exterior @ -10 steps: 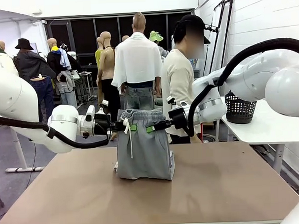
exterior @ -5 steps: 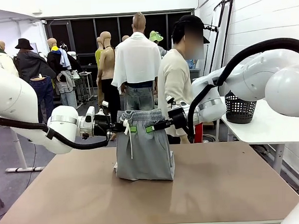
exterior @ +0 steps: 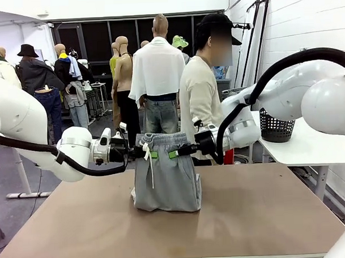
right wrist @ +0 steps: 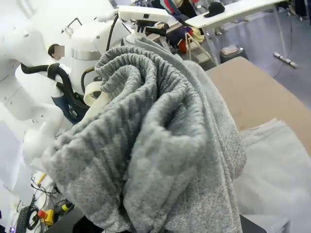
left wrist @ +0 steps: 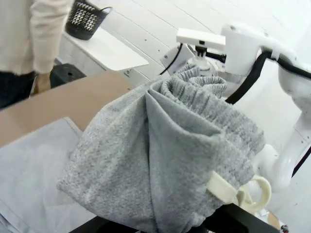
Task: Fold the training pants.
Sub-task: Fold the Training pants in half.
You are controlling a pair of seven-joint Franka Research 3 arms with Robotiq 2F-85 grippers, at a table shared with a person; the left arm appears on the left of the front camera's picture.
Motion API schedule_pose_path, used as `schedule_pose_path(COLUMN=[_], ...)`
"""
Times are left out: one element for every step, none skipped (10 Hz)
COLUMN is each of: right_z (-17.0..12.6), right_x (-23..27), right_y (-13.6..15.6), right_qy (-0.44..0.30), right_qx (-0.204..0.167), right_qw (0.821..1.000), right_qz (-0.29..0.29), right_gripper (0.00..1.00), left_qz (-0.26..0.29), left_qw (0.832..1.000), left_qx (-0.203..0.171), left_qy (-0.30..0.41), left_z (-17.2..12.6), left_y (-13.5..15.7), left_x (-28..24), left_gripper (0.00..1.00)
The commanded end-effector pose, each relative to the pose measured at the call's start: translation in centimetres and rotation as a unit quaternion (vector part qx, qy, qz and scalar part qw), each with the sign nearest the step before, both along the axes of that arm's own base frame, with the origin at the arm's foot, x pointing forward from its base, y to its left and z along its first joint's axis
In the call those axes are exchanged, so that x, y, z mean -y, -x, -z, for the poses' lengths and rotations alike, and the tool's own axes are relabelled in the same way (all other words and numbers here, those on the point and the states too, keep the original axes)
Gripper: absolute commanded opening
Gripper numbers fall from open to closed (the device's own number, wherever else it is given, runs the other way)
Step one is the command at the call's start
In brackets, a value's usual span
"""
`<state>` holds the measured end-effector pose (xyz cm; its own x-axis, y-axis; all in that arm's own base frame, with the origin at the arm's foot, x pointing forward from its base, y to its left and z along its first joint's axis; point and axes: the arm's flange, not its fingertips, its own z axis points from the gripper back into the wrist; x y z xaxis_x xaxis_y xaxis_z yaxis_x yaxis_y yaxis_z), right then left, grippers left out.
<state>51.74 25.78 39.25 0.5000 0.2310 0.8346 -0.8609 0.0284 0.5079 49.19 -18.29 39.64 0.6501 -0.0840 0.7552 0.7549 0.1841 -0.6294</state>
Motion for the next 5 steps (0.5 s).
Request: schedule_pose_path(right_z=[2.1,3.3,4.7,6.1,7.0], right_x=[0.9,1.2,1.3,1.6,1.8], right_y=[-0.4,-0.2,-0.4,-0.9,-1.4], right_qy=[-0.036,-0.042,-0.043,-0.045,-0.041], right_qx=[-0.051,-0.074,-0.096,-0.114,-0.122], right_qw=[0.997,0.995,0.993,0.99,0.989], right_qz=[0.036,0.046,0.051,0.063,0.076], right_gripper=[0.0,0.0,0.0,0.0,0.0], left_qz=[-0.014,-0.017,-0.019,-0.031,-0.04], left_qw=[0.997,0.994,0.99,0.987,0.986], left_qx=[-0.078,-0.108,-0.142,-0.159,-0.161], left_qy=[-0.005,-0.001,-0.002,-0.002,-0.004], left_z=[2.1,3.3,4.5,5.7,6.3], left_y=[-1.0,-1.2,-1.3,-1.8,-2.6], left_x=[-0.8,-0.9,-1.2,-1.6,-1.8], left_gripper=[0.0,0.0,0.0,0.0,0.0])
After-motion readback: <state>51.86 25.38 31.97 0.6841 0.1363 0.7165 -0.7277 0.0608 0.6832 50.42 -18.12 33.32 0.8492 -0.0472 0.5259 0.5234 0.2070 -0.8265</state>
